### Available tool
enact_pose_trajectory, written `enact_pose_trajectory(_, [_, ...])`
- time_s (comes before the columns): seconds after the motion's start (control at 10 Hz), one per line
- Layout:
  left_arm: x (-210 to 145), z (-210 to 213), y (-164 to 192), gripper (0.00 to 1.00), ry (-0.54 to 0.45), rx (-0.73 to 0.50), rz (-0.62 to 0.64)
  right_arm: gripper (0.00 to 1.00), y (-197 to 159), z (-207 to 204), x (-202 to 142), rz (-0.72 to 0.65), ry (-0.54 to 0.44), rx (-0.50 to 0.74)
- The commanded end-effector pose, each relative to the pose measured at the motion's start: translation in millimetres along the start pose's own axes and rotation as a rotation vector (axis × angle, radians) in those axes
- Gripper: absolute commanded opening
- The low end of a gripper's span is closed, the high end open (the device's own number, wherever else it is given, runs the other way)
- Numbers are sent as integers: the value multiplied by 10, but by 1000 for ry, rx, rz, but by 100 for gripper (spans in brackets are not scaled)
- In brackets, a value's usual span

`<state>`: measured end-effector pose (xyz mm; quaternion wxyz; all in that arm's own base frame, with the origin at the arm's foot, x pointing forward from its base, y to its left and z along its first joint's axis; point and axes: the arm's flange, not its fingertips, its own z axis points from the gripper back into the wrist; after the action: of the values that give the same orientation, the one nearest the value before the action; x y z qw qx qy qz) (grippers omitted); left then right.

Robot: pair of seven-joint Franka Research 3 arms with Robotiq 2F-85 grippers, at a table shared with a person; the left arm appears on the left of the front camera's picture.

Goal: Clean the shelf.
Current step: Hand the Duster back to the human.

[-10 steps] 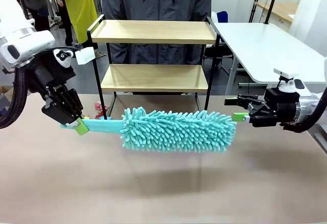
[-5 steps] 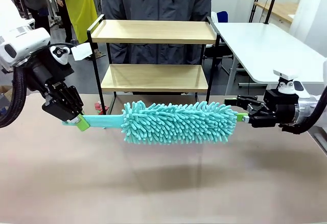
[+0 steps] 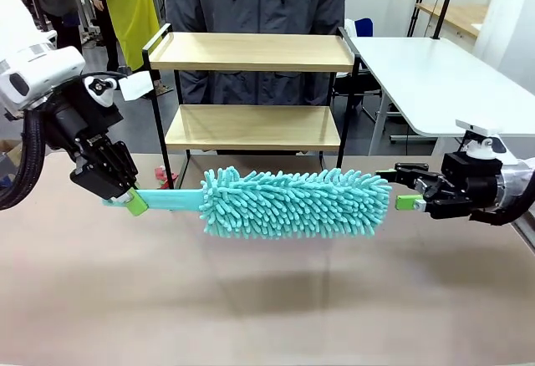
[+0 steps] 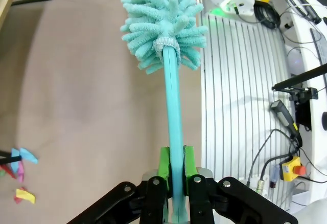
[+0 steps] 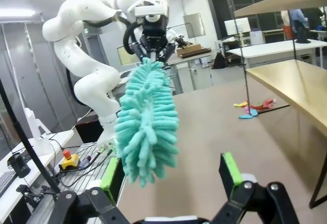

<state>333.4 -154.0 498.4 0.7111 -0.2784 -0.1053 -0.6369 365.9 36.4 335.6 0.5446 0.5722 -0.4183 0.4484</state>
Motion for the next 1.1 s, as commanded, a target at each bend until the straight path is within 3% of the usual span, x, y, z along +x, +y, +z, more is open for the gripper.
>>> enact_pose_trajectory(0.0, [-6, 19, -4, 13, 0, -2, -3, 100, 464, -102, -127, -37, 13, 43])
enact_pose_trajectory(1.0, [-6, 19, -4, 13, 0, -2, -3, 100, 714, -956, -287, -68, -66, 87])
